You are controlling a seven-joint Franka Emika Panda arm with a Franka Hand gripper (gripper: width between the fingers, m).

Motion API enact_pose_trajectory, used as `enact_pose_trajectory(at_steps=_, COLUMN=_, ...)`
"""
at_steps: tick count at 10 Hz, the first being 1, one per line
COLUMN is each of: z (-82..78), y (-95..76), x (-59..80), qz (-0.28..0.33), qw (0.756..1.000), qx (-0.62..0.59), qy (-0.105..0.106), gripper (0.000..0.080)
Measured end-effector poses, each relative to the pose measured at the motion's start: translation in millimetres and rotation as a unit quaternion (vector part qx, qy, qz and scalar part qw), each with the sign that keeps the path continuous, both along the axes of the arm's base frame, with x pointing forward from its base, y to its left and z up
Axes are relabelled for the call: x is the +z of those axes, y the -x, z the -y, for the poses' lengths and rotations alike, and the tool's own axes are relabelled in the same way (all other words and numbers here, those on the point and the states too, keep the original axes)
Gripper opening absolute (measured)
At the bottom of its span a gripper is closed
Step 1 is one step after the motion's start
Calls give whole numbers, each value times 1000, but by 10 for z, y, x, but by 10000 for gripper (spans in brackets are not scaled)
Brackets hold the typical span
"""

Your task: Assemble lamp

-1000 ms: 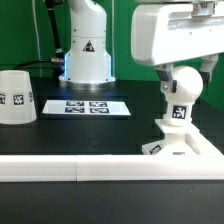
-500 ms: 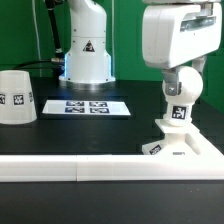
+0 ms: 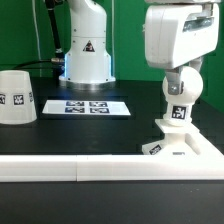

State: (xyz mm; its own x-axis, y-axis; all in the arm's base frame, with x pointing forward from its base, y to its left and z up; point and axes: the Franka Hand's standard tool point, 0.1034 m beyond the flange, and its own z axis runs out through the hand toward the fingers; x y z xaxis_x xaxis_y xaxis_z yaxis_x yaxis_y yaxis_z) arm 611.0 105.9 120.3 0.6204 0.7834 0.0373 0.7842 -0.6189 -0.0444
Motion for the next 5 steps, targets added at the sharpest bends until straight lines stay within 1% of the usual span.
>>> enact_pose_trajectory(at_steps=1, z=0, y=0, x=0, qz=0, qw=1000, qx=-1, qy=0, gripper=576)
enact_pose_trajectory(at_steps=2, z=1, y=10, x=3, qz=8, qw=997, qx=-72, qy=-7, gripper=576)
enact_pose_trajectory(at_steps=3, z=18, y=60, x=-1, qz=12, qw=992, qx=-123, qy=-8, gripper=576)
enact_pose_trajectory(at_steps=5, z=15, y=71, x=-7, qz=20, qw=973, qx=-230, qy=-15, gripper=577)
